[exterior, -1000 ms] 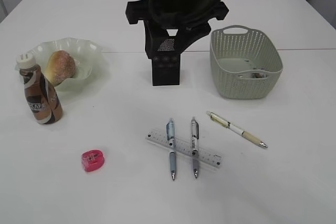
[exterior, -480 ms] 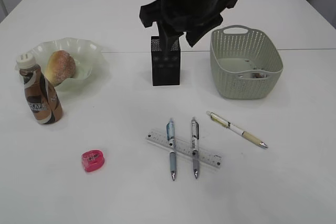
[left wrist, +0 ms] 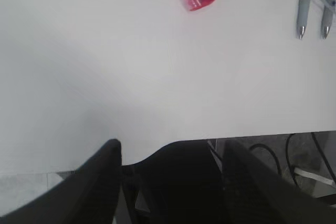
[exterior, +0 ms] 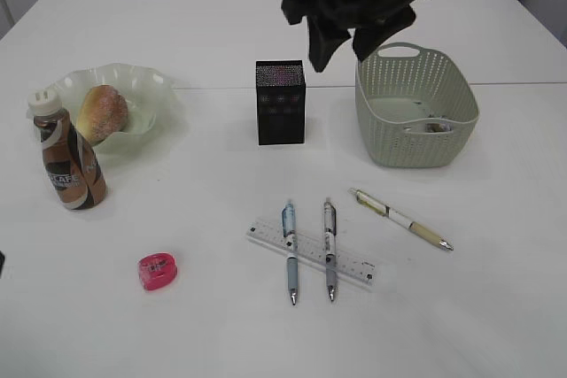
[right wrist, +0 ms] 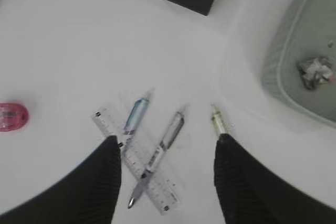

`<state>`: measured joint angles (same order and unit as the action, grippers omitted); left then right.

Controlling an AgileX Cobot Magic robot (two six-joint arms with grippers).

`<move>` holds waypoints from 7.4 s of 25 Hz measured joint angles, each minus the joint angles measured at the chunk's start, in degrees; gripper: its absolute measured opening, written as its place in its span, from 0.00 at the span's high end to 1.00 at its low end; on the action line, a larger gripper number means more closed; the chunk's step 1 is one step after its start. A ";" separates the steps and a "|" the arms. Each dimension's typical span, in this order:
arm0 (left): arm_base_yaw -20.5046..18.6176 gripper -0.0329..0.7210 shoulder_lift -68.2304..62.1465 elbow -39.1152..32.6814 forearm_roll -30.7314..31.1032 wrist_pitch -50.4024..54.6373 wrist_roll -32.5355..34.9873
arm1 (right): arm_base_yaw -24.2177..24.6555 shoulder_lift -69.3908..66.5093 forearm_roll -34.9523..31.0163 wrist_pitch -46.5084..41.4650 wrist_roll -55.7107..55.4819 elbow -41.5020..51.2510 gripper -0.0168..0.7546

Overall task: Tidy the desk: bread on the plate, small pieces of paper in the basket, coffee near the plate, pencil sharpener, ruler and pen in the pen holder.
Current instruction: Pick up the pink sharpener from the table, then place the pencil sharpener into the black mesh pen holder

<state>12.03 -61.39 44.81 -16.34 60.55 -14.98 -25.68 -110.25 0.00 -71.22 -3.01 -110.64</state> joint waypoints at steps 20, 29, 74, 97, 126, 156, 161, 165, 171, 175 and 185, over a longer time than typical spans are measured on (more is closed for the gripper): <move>13.57 0.36 -40.80 24.90 10.60 -1.90 -10.34 | 14.90 0.00 -2.32 0.00 0.94 0.00 0.44; 13.87 0.37 -46.42 26.01 7.95 -5.63 -17.71 | 14.90 0.00 -4.65 0.00 0.94 0.00 0.44; 13.87 0.24 -53.29 26.37 10.02 -11.78 -26.91 | 14.90 0.00 -5.39 0.00 0.94 0.00 0.44; 13.87 0.24 -56.38 26.37 8.86 -12.17 -27.44 | 14.90 0.00 -6.33 -0.03 0.94 0.00 0.44; 13.87 0.49 -57.72 26.56 9.99 -12.17 -27.23 | 14.90 0.00 -6.46 -0.03 0.94 0.00 0.44; 13.87 0.51 -58.19 48.41 10.67 8.63 8.86 | 14.90 0.00 -6.36 -0.03 0.94 0.00 0.44; 13.87 0.51 -58.33 51.70 11.75 8.08 9.02 | 14.90 0.00 -6.05 -0.03 0.94 0.00 0.44; 13.87 0.51 -58.32 55.82 11.92 4.90 9.35 | 14.90 0.00 -5.39 -0.03 0.94 0.00 0.44; 13.87 0.51 -58.32 61.46 11.92 -3.56 9.72 | 14.90 0.00 -5.25 -0.03 0.94 0.00 0.44; 13.87 0.51 -58.32 61.91 11.92 -14.19 9.72 | 14.90 0.00 -4.58 -0.03 0.94 0.00 0.44; 13.87 0.51 -61.31 62.01 9.61 -41.94 9.84 | 14.90 0.00 0.34 -0.03 0.94 0.00 0.44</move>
<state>25.90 -122.70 106.82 -6.74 18.61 -5.14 -10.79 -110.25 0.34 -71.25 -2.06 -110.64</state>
